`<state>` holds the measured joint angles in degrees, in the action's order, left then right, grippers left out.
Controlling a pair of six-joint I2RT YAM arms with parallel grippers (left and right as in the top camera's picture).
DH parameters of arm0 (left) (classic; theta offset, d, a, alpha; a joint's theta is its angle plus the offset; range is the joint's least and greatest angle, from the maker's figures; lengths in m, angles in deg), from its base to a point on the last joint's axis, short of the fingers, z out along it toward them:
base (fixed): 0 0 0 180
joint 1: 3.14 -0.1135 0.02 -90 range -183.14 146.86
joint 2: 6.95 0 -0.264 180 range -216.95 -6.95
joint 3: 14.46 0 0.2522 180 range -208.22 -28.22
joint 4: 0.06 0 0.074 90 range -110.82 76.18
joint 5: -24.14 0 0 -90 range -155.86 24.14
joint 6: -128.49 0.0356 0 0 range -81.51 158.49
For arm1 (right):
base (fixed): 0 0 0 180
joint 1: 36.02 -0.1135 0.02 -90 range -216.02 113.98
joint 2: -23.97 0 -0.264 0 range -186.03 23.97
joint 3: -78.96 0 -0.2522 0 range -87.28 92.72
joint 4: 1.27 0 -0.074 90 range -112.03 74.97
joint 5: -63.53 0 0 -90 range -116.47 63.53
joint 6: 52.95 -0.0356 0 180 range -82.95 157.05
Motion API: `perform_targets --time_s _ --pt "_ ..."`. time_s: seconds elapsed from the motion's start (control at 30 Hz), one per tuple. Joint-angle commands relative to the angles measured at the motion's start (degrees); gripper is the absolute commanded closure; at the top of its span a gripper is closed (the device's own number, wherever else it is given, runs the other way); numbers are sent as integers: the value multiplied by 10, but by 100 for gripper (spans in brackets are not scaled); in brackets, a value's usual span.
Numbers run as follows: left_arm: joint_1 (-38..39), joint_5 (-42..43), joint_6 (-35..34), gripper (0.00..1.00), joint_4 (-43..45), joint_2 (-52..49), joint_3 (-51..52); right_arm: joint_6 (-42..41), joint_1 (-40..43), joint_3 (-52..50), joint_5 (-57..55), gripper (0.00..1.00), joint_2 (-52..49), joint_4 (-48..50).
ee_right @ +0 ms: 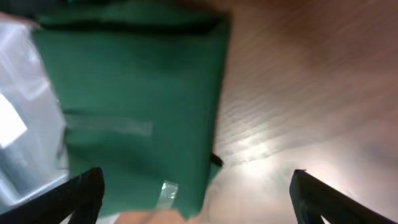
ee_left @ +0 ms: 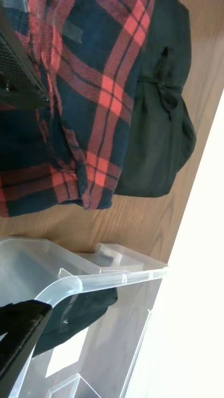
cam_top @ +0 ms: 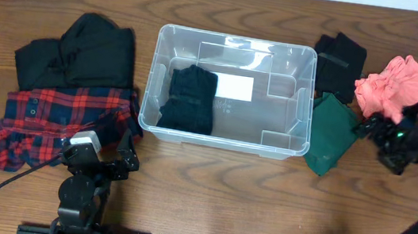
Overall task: Pack container
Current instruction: 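Grasp the dark green folded cloth with the right gripper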
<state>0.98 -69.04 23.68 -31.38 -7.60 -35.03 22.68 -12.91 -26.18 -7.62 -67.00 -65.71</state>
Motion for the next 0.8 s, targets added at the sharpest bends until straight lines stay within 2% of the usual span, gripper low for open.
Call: perform_targets --time_s 0.0,0.27,0.5,0.63,0.7,0.77 --pt "-2 -3 1 2 -3 0 14 13 -14 -46 47 6 -14 47" --pt "-2 -3 1 2 -3 0 14 -52 -22 -183 85 9 -21 257" --pt "-2 -3 1 2 -3 0 14 -68 -26 -233 105 28 -21 331" --pt "-2 -3 1 2 -3 0 14 -68 -33 -235 105 31 -21 331" --pt "-2 -3 1 2 -3 0 14 -69 -33 -235 102 39 -21 331" --pt "-2 -2 1 2 -3 0 14 -68 -33 -235 90 52 -21 331"
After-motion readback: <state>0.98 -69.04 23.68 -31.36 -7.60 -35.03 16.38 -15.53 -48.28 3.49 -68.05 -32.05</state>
